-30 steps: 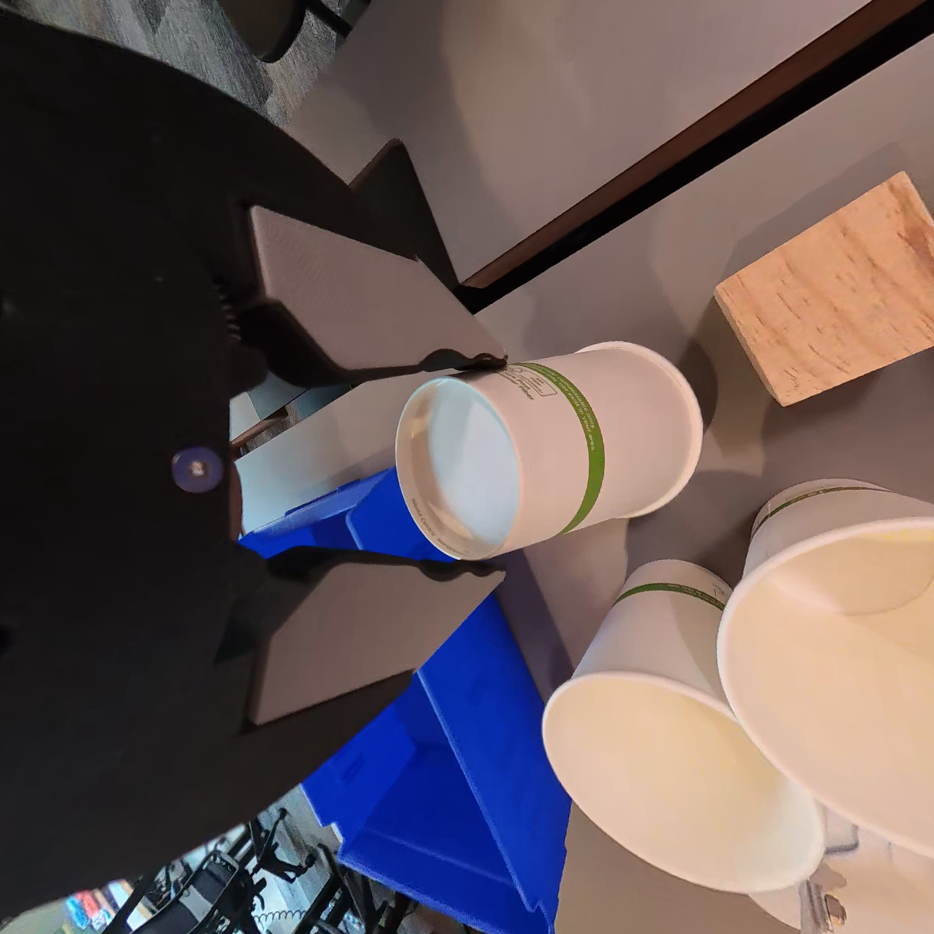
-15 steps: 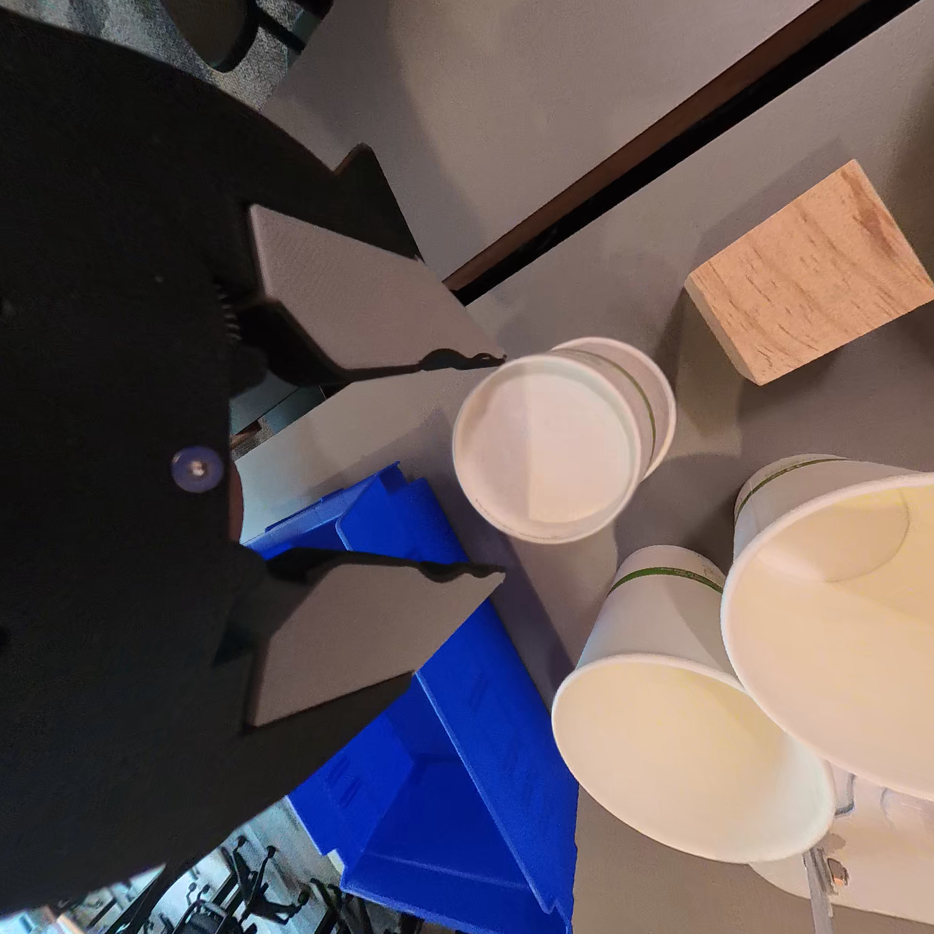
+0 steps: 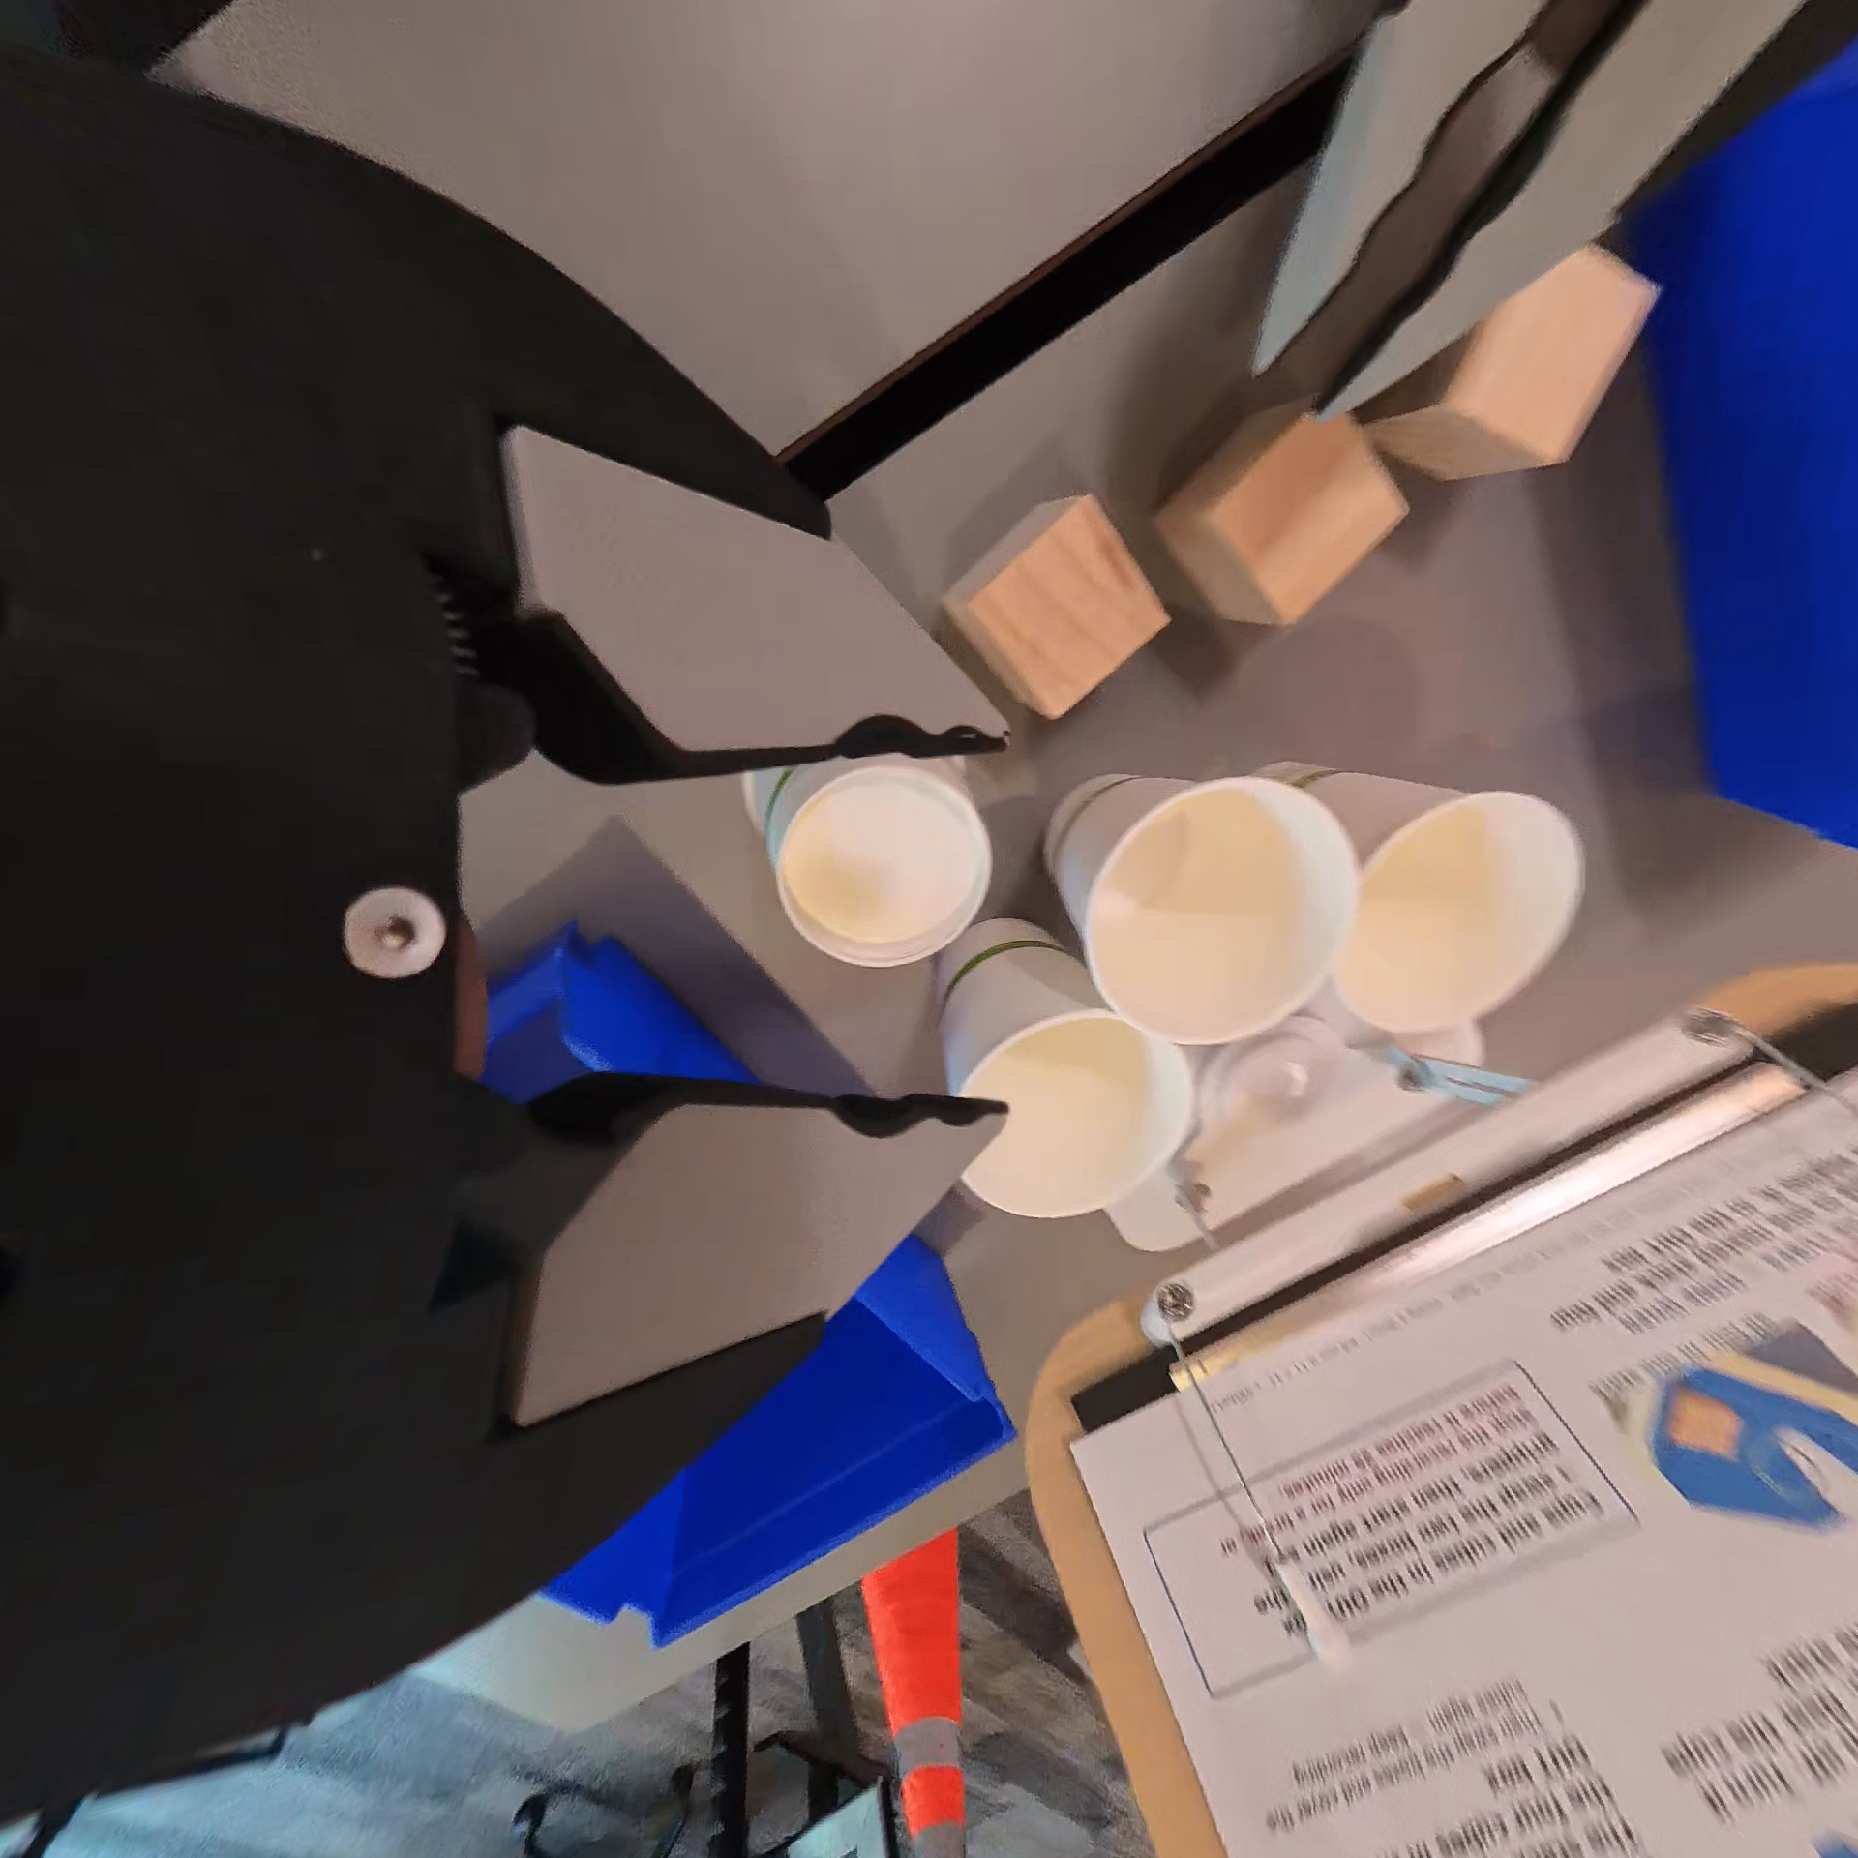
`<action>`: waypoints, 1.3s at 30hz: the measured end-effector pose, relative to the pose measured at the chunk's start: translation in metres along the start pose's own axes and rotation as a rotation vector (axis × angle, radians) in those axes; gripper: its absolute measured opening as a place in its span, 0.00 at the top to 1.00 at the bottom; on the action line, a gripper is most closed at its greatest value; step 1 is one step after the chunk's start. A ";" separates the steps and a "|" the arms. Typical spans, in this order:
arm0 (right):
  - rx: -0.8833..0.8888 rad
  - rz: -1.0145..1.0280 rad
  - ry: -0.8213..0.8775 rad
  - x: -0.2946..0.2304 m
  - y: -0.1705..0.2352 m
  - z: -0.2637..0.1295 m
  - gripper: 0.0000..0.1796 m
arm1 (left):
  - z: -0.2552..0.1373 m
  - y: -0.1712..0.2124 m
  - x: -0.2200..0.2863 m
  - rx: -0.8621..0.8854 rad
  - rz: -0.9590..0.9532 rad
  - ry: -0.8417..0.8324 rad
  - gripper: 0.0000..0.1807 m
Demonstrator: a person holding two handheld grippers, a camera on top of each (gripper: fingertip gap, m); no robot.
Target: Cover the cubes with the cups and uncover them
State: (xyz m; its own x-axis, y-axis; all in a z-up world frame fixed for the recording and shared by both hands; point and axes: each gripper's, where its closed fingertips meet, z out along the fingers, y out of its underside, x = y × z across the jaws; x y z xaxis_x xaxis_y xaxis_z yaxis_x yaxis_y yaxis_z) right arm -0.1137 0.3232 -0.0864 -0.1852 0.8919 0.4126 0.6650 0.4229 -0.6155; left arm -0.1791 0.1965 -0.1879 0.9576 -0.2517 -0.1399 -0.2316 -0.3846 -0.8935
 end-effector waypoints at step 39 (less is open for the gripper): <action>0.616 0.449 0.343 -0.024 0.064 0.017 0.71 | 0.002 -0.002 -0.010 0.013 0.007 -0.066 0.92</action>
State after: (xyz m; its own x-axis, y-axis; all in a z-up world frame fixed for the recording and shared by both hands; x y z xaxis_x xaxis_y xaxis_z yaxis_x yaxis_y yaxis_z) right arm -0.0794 0.3317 -0.1469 0.3002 0.9402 0.1611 0.0904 0.1401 -0.9860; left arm -0.1878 0.2012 -0.1854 0.9654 -0.1950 -0.1732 -0.2362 -0.3717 -0.8978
